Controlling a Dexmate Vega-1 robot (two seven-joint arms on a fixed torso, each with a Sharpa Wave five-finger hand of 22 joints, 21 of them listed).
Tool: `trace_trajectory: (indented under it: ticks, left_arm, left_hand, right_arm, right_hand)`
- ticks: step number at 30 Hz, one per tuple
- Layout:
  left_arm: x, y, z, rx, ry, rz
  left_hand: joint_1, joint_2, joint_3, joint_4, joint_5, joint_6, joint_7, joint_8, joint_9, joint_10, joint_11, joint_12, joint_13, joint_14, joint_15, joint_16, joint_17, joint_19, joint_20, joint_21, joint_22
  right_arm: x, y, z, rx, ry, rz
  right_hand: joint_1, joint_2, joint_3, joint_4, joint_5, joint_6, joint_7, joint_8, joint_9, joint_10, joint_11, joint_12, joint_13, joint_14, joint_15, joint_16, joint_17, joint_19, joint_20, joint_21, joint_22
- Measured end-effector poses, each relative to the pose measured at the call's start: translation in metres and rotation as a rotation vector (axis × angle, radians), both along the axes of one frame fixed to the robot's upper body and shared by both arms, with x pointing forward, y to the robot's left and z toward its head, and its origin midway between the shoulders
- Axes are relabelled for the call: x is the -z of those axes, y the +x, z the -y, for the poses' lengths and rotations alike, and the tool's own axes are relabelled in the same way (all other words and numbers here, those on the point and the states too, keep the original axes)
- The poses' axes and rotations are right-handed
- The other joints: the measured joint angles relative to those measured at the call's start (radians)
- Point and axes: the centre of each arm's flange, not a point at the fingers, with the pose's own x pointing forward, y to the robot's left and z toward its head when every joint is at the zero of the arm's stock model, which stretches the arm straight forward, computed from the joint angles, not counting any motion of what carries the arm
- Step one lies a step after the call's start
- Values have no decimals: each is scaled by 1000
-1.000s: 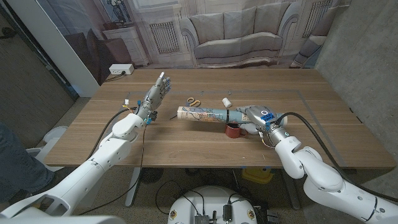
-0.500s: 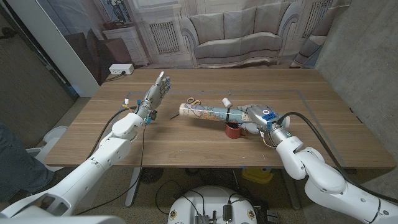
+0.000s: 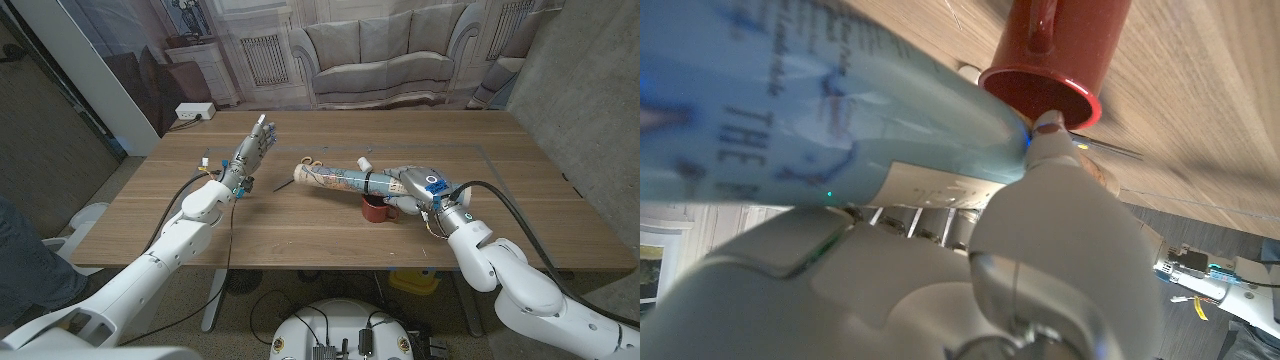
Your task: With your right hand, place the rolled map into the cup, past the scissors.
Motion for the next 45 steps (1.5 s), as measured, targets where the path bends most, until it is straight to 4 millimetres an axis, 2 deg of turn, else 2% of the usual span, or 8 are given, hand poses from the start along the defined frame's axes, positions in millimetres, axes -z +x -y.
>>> trace_trajectory:
  ticks: [23,31,35,45]
  left_arm:
    - [-4,2,4,2,5,-2]
    - [-4,3,5,1,4,-3]
    - [-4,4,5,0,4,-4]
    - [-2,5,4,0,2,-8]
  left_hand:
    - [0,0,-2,2,0,0,0,0,0,0,0,0,0,0,0,0,0,0,0,0,0]
    - [3,3,-2,2,0,0,0,0,0,0,0,0,0,0,0,0,0,0,0,0,0]
    - [4,4,-2,2,0,0,0,0,0,0,0,0,0,0,0,0,0,0,0,0,0]
    - [4,4,-10,2,0,0,0,0,0,0,0,0,0,0,0,0,0,0,0,0,0]
  right_arm:
    - [10,7,10,34,8,-73]
    - [11,8,10,42,3,-81]
    - [12,9,11,50,0,-84]
    - [9,5,9,51,-17,-79]
  right_hand:
    - [-1,1,0,0,8,2,1,4,-7,-1,-7,6,0,-4,4,0,-2,-7,3,-12,0]
    - [-1,1,0,0,8,-2,-3,-1,-7,-19,-11,6,0,-15,4,0,-2,-16,2,-15,0]
    - [-1,1,0,0,8,-13,-13,-1,-7,-21,-9,6,0,-28,5,0,-2,-18,4,-21,0]
    - [-10,-8,-3,-3,8,-25,-4,-2,-7,-42,-6,1,0,-49,5,0,-2,-32,5,-30,0]
